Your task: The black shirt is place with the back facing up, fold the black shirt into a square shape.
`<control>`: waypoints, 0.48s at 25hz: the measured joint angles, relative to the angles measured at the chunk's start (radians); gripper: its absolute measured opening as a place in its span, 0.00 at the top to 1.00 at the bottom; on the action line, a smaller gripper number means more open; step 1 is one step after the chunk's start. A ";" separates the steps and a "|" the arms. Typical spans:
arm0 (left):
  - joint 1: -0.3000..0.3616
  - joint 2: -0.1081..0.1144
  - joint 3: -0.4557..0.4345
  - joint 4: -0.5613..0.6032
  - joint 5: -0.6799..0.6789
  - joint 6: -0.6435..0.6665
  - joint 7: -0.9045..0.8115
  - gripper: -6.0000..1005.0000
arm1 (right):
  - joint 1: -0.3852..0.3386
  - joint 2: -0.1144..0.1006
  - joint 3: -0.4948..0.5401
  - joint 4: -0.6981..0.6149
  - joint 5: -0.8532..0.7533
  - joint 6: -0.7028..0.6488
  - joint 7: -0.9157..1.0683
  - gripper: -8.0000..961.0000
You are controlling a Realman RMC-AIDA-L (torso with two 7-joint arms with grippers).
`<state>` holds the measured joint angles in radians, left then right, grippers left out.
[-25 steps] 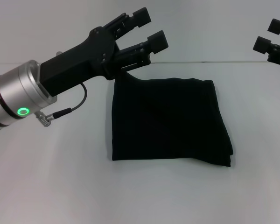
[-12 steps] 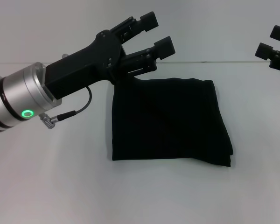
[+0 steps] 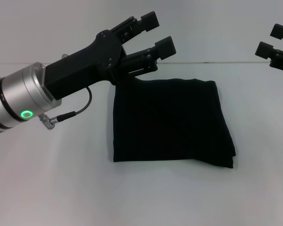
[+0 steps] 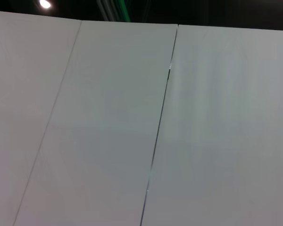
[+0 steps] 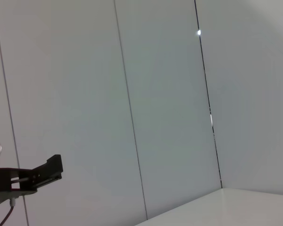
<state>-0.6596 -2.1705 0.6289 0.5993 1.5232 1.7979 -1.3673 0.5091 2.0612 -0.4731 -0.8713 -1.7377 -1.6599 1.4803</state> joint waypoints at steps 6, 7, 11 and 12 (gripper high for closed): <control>0.003 0.000 0.000 -0.001 0.002 0.000 -0.002 0.05 | 0.001 0.000 -0.001 0.000 0.000 0.000 0.000 0.07; 0.003 0.000 0.000 -0.001 0.002 0.000 -0.002 0.05 | 0.002 0.000 -0.001 0.000 0.000 0.000 0.000 0.07; 0.003 0.000 0.000 -0.001 0.002 0.000 -0.002 0.06 | 0.003 0.000 -0.002 0.000 0.000 0.000 0.000 0.07; 0.003 0.000 0.000 -0.001 0.002 0.000 -0.002 0.06 | 0.003 0.000 -0.002 0.000 0.000 0.000 0.000 0.07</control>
<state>-0.6566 -2.1705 0.6289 0.5981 1.5251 1.7978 -1.3696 0.5124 2.0616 -0.4755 -0.8712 -1.7380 -1.6598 1.4802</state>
